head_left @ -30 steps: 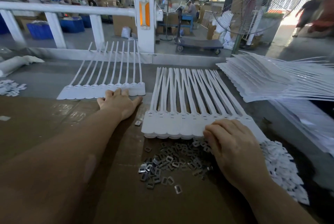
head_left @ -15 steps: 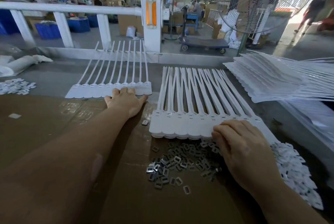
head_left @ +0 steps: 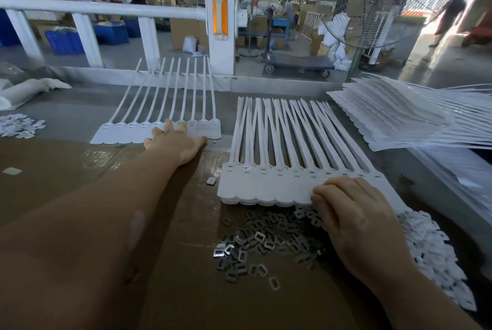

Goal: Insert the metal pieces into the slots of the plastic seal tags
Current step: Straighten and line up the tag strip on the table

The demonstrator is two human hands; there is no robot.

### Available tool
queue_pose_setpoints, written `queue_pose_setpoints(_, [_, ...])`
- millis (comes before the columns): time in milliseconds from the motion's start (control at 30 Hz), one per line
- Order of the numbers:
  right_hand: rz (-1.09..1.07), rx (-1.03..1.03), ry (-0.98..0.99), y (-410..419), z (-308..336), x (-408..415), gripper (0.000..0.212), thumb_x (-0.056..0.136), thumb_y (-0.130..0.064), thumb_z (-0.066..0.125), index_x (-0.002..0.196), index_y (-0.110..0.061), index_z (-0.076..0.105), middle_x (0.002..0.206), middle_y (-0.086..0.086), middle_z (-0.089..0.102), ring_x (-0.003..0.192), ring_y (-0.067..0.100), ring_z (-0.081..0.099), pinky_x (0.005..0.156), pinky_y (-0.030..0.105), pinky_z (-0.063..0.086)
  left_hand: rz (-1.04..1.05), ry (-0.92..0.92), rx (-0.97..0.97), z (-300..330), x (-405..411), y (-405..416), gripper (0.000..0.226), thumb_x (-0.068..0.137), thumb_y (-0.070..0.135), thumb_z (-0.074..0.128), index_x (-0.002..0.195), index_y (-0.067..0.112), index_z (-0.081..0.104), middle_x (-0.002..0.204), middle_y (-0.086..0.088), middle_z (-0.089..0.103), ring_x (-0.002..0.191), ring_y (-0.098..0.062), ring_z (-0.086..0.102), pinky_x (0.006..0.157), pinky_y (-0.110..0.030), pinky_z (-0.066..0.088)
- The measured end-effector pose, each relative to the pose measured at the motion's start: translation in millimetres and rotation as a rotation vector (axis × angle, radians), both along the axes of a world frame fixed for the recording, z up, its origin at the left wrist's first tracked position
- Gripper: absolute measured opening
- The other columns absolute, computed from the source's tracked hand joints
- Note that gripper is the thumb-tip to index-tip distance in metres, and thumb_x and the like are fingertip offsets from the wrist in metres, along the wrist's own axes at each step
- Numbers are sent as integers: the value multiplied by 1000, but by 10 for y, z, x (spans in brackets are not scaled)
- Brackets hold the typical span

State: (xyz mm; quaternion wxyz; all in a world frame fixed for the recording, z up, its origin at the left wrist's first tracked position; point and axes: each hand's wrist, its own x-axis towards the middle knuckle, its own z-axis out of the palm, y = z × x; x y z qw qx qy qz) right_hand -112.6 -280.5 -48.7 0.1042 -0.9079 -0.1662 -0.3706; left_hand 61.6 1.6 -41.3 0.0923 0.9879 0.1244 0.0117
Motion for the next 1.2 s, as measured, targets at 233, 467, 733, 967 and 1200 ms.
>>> queue_pose_setpoints(233, [-5,-1,12,1,7,-2,33,92,-30,43,85,-9,67,85,4,64,77,25,58,68,41,49,-30,18,4,30,42,28,77,86,69,36,146,22,26,151,-8,27,137,-37,23,107,-54,24])
queue_pose_setpoints(467, [-2,6,28,7,17,-8,32,93,-29,43,85,-9,66,85,4,63,77,26,57,67,42,49,-15,2,-28,-9,68,36,79,84,72,38,147,25,24,156,-5,16,140,-36,18,108,-55,21])
queue_pose_setpoints(733, [-2,8,39,8,22,-3,32,93,-29,42,84,-9,66,85,4,62,77,24,56,67,41,48,-30,-30,-48,-11,91,54,77,83,71,42,143,25,31,149,-8,31,134,-36,28,105,-53,27])
queue_pose_setpoints(967, [-5,8,43,3,25,-2,31,93,-29,42,83,-10,65,83,3,61,75,24,55,67,40,48,-137,-88,-166,33,102,-11,64,84,55,58,138,24,42,142,-12,38,127,-33,40,104,-49,36])
queue_pose_setpoints(1200, [-3,14,51,5,18,4,32,93,-30,42,83,-10,65,83,2,61,75,23,54,67,39,47,-187,-21,-48,44,91,25,80,73,72,56,140,32,38,147,-9,34,135,-36,26,110,-51,23])
